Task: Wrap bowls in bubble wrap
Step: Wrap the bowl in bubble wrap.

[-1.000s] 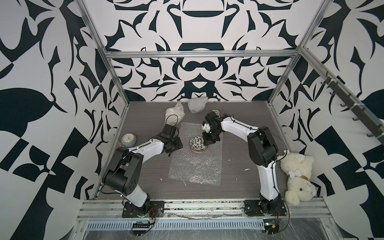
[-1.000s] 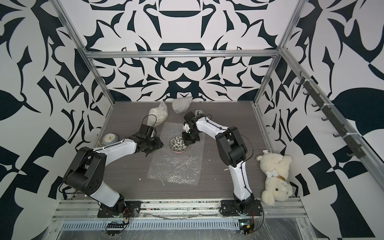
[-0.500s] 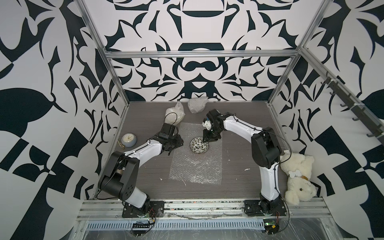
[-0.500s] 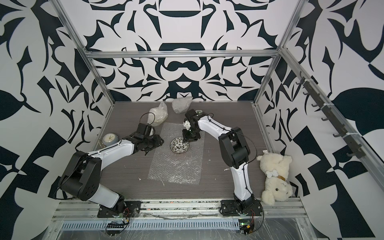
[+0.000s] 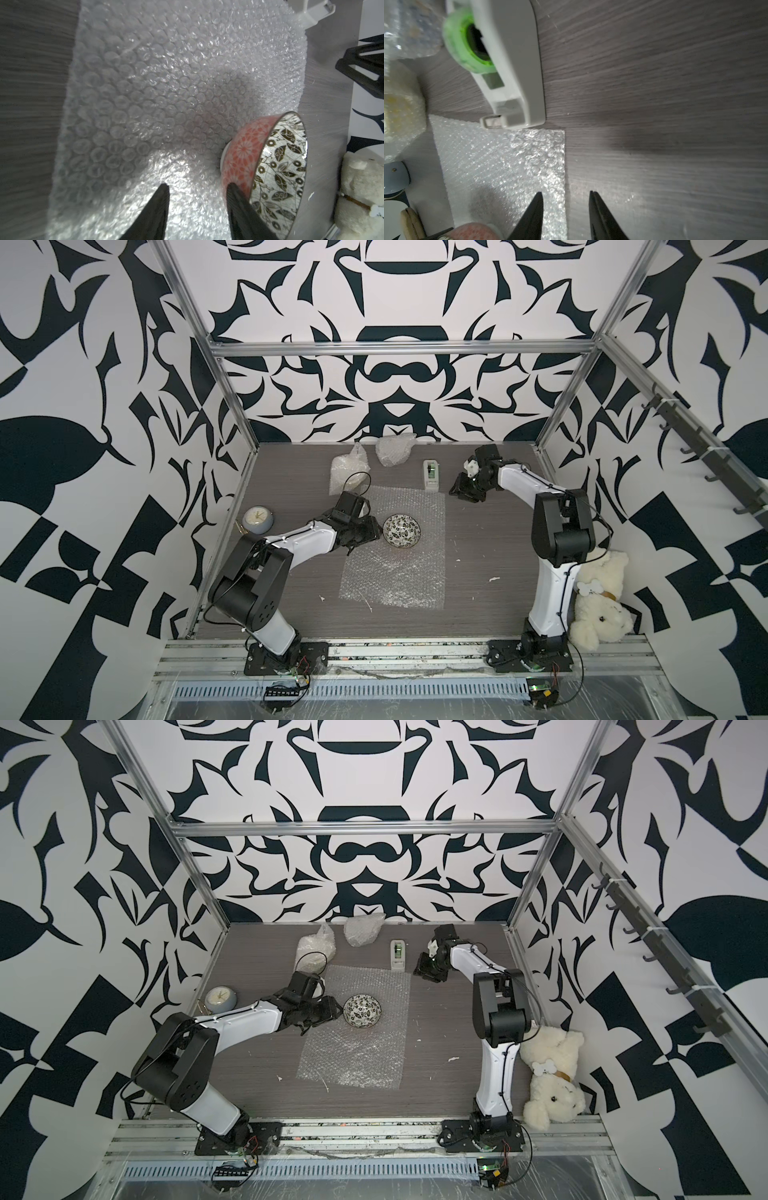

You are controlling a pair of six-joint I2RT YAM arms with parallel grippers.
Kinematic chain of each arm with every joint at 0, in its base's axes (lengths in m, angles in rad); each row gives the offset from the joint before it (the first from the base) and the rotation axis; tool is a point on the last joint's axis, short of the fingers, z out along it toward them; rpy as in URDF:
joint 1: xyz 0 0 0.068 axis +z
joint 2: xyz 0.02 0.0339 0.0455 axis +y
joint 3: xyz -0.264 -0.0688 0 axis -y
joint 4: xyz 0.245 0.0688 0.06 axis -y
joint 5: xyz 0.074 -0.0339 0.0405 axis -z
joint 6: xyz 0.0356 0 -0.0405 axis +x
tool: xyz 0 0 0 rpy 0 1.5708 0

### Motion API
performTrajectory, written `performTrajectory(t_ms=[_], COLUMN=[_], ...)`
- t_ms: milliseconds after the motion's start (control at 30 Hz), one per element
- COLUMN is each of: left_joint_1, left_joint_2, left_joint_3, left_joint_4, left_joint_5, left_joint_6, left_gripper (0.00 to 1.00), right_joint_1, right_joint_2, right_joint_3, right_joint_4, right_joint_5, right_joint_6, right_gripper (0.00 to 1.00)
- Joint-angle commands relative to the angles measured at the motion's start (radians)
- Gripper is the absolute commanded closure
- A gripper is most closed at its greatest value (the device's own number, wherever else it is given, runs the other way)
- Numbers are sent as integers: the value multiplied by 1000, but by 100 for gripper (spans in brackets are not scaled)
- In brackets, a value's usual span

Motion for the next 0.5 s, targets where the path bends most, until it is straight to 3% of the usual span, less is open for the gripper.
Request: performTrajectory(t_ms=[0, 300, 467], left_joint_1=[-8, -9, -8], left_joint_2=[16, 0, -18], left_joint_3=[32, 32, 24], left_joint_4=[21, -10, -17], left_joint_5=[18, -19, -43], left_joint_6=[-8, -9, -9], left_gripper=[51, 51, 51], right_joint_1=[21, 50, 53], right_joint_2=[30, 128, 134], right_joint_3=[58, 111, 61], right_joint_4=[25, 26, 110], right_joint_5=[-37, -112, -191], right_joint_6=[9, 22, 79], right_gripper=[57, 55, 71])
